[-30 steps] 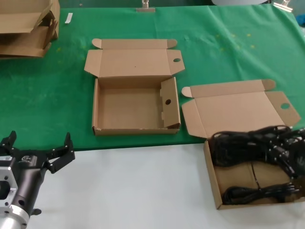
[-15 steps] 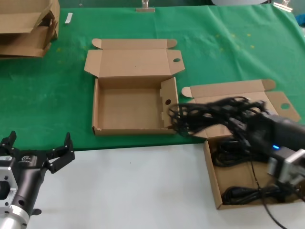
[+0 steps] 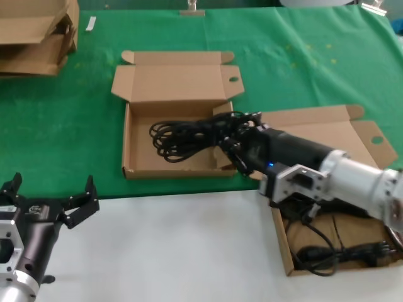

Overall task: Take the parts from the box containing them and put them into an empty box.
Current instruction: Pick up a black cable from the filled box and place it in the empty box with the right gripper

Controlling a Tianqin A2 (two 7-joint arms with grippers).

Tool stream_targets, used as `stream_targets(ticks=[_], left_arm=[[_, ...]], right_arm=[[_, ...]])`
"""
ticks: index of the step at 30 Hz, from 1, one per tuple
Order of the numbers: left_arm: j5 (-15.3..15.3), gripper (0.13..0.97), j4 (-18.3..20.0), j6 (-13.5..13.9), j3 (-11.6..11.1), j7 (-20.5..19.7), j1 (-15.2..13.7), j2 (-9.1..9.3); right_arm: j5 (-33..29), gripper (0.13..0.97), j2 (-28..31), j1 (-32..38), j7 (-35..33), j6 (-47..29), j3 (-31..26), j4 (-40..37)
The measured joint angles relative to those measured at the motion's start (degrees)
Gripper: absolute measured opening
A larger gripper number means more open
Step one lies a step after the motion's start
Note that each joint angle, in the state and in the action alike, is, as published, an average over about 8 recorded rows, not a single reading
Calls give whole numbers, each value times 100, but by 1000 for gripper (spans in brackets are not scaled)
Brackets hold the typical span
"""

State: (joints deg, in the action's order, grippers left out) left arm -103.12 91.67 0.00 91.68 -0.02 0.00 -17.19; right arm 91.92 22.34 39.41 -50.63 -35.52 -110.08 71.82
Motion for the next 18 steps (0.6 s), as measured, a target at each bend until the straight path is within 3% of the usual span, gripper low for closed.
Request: stream_targets(ticks=[10, 18], left_arm=[[0, 966, 0, 0, 0, 0, 0, 0], [0, 966, 0, 0, 0, 0, 0, 0]], right_arm=[[470, 160, -1139, 918, -1473, -180, 235, -2306], [798, 160, -1709, 1467, -2615, -232, 650, -3740]])
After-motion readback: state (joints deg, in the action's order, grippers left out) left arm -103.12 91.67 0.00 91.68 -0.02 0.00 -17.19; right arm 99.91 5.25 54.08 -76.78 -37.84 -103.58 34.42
